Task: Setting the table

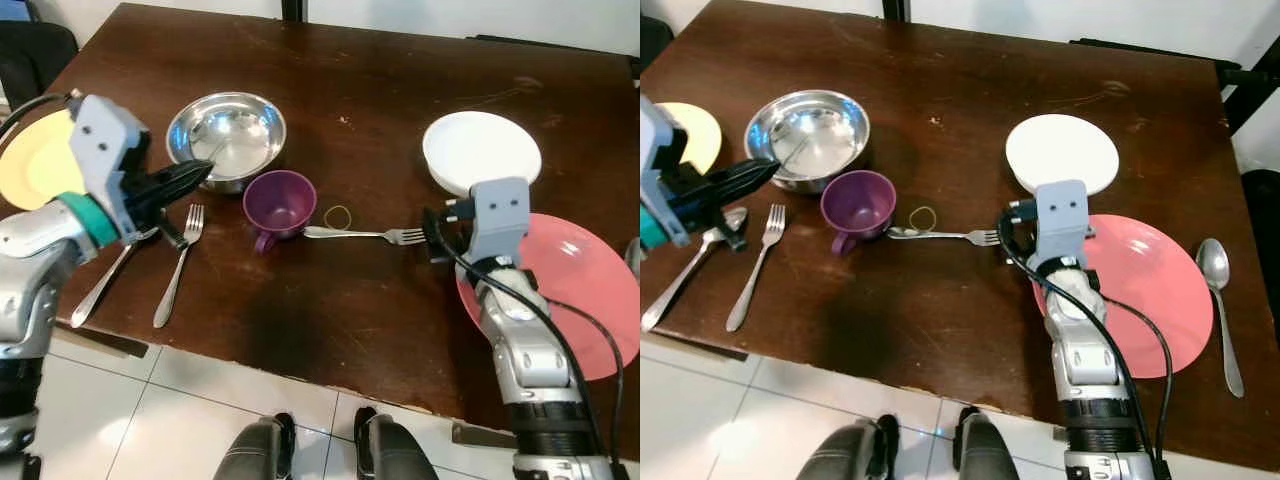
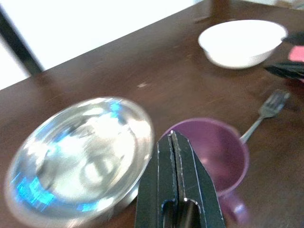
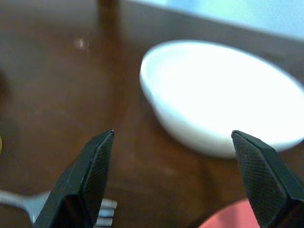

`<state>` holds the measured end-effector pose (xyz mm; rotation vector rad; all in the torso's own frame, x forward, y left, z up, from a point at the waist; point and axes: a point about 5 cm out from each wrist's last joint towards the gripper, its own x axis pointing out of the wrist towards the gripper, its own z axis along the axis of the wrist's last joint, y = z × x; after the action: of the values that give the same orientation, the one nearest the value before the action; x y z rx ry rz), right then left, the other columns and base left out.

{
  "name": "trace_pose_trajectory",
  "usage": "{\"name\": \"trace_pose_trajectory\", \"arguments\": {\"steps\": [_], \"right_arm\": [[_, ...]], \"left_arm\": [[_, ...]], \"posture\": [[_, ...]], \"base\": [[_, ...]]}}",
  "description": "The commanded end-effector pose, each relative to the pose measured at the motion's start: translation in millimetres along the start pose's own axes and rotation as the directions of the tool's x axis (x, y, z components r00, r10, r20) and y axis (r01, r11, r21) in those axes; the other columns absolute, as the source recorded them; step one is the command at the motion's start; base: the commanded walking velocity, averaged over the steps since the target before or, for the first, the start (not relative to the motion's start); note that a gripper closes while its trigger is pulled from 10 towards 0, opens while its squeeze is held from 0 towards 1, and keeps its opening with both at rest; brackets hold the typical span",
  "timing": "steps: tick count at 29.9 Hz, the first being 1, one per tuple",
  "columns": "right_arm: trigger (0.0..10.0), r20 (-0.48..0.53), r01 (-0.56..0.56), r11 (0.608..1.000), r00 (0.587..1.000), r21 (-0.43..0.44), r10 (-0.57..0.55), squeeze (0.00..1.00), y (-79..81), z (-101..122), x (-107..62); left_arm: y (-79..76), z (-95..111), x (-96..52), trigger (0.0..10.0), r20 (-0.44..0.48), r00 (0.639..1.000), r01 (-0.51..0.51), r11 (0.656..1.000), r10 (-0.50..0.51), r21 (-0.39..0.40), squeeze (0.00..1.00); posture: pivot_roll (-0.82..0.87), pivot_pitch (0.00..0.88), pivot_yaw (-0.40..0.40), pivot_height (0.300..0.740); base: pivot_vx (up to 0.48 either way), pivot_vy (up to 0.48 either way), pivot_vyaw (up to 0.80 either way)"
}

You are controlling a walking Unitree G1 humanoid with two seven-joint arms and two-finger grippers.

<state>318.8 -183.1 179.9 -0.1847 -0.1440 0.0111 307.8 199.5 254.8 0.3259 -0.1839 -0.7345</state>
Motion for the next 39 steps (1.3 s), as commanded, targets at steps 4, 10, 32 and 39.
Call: {"name": "trace_pose_trajectory", "arguments": {"steps": [4, 10, 32, 39], "right_arm": [[10.0, 0.022, 0.035, 0.999, 0.999, 0.006, -0.035, 0.0, -10.2, 4.3, -1.6], [10.0, -0.034, 0.135, 0.977, 0.991, 0.165, -0.131, 0.0, -19.6, -1.8, 3.8], [10.0, -0.255, 0.17, 0.865, 0.966, 0.472, -0.05, 0.0, -42.0, -13.3, 63.8], [10.0, -0.298, 0.227, 0.825, 0.952, 0.517, -0.075, 0.0, -47.4, -15.5, 71.6]], "left_arm": [[-16.1, -2.9, 22.7, 10.0, 0.019, 0.999, 0.044, 0.998, -0.045, 0.036, 0.0], [-21.5, 4.7, 49.8, 10.0, 0.088, 0.996, 0.027, 0.998, -0.031, 0.053, 0.0], [-71.6, 37.9, 71.4, 10.0, 0.169, 0.88, 0.407, 0.889, -0.443, 0.21, 0.0], [-80.0, 46.8, 77.0, 10.0, 0.201, 0.857, 0.429, 0.874, -0.474, 0.229, 0.0]], "posture": [[-0.02, 0.169, 0.116, 0.74], [-0.01, 0.169, 0.11, 0.74], [0.03, 0.17, 0.067, 0.74], [0.03, 0.167, 0.071, 0.74]], "base": [[0.0, 0.0, 0.0], [0.0, 0.0, 0.0], [0.0, 0.0, 0.0], [0.0, 0.0, 0.0]]}}
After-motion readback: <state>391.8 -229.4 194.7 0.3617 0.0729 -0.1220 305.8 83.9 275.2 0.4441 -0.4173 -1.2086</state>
